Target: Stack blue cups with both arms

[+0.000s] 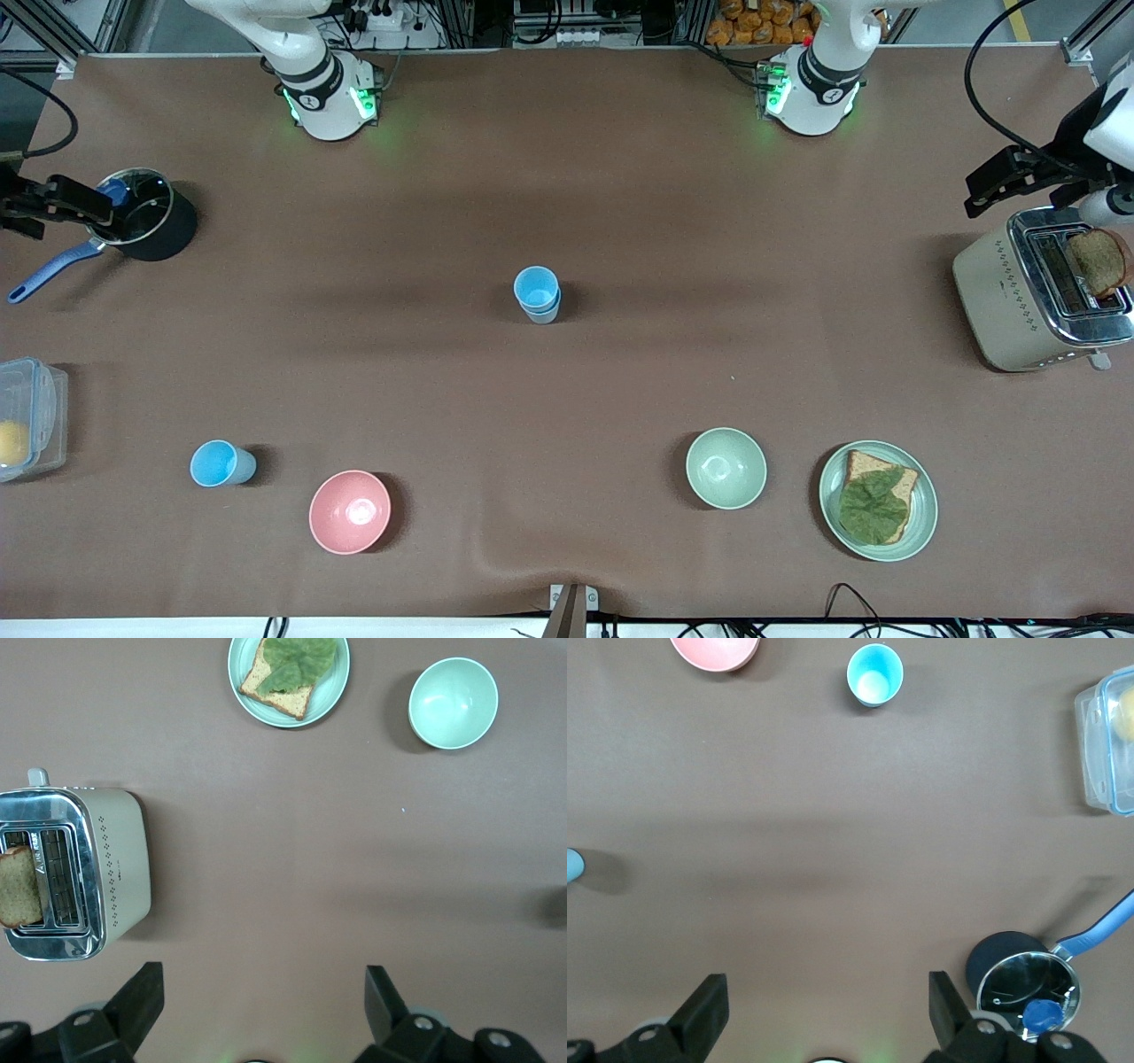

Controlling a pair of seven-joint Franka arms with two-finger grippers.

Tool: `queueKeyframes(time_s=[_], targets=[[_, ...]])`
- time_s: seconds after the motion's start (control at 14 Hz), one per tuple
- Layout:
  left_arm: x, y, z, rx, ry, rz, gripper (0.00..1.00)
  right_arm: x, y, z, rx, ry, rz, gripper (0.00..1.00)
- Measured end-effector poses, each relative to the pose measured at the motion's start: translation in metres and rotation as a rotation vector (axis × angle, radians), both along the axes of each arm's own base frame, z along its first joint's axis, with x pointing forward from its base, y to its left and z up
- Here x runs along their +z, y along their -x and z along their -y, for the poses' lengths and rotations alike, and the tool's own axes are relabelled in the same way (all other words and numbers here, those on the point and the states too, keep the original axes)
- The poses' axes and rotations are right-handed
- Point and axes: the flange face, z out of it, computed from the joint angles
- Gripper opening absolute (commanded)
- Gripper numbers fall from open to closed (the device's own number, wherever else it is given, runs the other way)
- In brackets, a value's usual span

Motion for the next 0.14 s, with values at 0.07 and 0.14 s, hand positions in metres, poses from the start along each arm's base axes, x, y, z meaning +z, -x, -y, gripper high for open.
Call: queueKeyframes(time_s=[0.07,0.14], targets=[[0.0008,0.0004,0.001,-0.002,0.0,0.0,1.0,0.0008,0.0002,0.0023,-0.005,-0.002,0.002,1.0],[0.001,0.001,0.0014,-0.003,0.0,-0.004,1.0,0.0016,0.0002,0.0022,-0.006,-0.002,0.003,1.0]])
